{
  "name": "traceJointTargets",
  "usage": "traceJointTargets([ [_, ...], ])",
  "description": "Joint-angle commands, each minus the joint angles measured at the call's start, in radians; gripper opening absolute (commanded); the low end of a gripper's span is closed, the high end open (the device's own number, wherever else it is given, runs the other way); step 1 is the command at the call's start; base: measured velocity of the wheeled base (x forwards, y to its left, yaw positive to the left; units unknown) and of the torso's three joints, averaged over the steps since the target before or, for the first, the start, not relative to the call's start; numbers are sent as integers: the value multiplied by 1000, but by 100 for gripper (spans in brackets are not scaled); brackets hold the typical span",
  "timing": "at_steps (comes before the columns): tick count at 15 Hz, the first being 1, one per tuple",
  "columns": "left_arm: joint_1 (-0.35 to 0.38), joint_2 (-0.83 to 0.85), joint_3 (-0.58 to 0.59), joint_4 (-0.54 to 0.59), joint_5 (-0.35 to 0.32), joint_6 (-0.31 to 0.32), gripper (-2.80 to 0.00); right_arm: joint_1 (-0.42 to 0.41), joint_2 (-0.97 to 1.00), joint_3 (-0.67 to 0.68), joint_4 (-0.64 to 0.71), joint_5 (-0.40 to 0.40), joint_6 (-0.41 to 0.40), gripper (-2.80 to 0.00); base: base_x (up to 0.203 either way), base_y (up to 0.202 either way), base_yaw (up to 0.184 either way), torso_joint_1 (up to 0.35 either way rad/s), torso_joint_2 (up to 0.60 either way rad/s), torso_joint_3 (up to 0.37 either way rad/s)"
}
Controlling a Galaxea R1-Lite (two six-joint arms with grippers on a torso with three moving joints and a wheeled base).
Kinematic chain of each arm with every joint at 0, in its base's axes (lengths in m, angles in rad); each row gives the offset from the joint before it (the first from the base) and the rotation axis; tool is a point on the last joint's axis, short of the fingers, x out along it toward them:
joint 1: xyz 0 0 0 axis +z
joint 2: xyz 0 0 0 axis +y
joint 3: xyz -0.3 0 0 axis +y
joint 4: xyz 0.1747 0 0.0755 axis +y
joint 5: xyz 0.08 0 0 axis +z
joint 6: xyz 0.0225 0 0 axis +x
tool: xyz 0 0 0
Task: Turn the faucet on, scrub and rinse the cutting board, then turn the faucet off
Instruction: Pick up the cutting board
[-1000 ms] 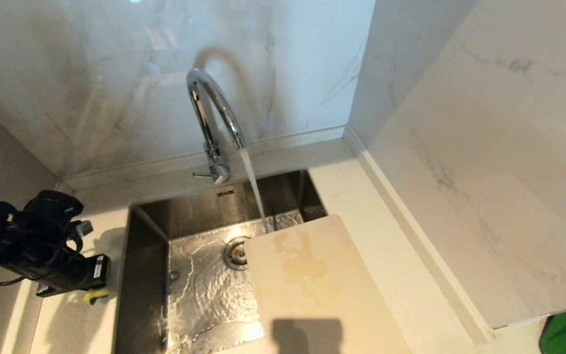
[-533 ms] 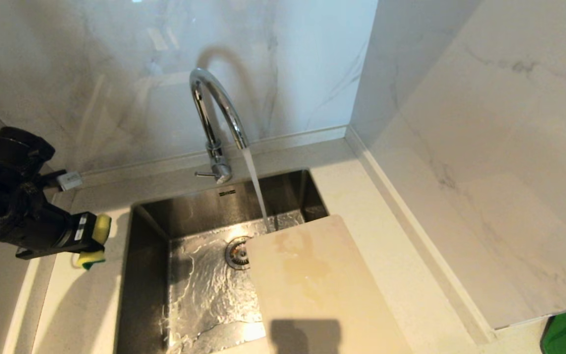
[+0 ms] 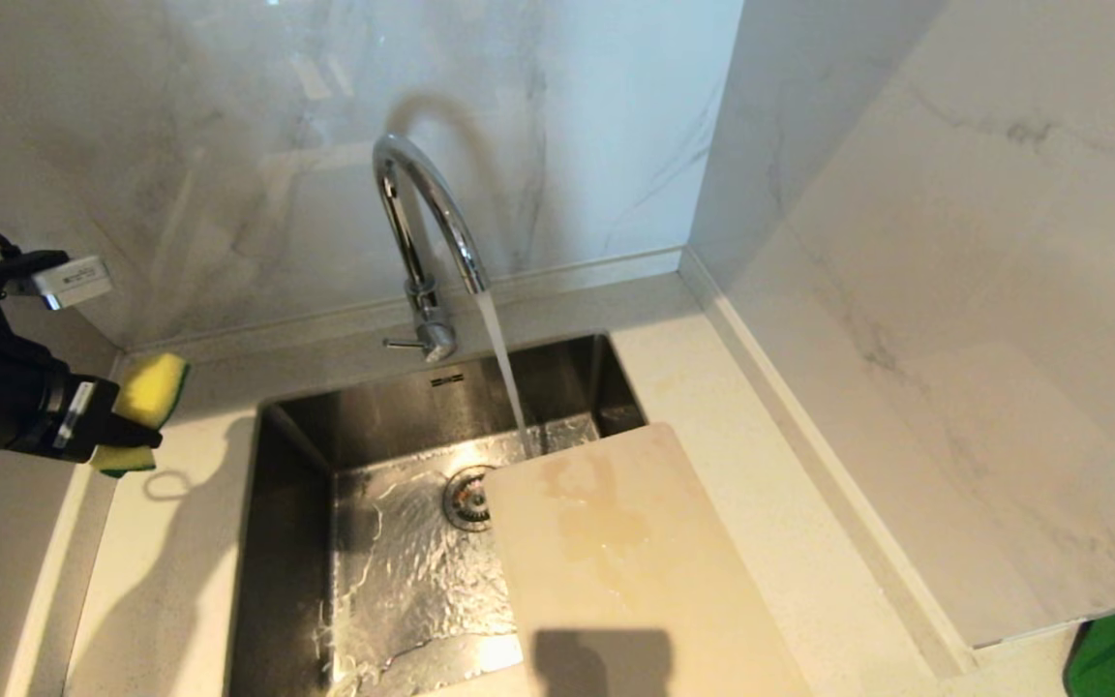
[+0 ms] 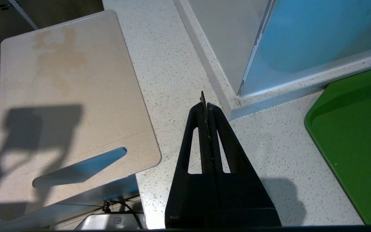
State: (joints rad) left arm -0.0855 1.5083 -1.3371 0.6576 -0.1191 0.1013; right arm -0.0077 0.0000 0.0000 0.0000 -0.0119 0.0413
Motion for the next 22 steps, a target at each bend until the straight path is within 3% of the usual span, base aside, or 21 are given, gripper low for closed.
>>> traceJointTargets([
  [1,0,-118,37,0,0,9,-280,0,-2,0,0,0,0,-280,0,0,0,0,0,0],
  [4,2,-250,130,-9,12,13,-280,0,-2,0,0,0,0,-280,0,0,0,0,0,0],
  [8,0,-365,196,-29,89,-20,-280,0,-2,0,0,0,0,-280,0,0,0,0,0,0],
  [11,0,-374,223,-55,94,-20,-280,0,-2,0,0,0,0,-280,0,0,0,0,0,0],
  [15,11,-473,350,-159,93,3,-280,0,-2,0,0,0,0,-280,0,0,0,0,0,0],
  [17,50,-522,460,-273,93,35,-280,0,-2,0,0,0,-1,-280,0,0,0,0,0,0],
  [22,120,-643,897,-733,94,48,-280,0,-2,0,0,0,0,-280,0,0,0,0,0,0],
])
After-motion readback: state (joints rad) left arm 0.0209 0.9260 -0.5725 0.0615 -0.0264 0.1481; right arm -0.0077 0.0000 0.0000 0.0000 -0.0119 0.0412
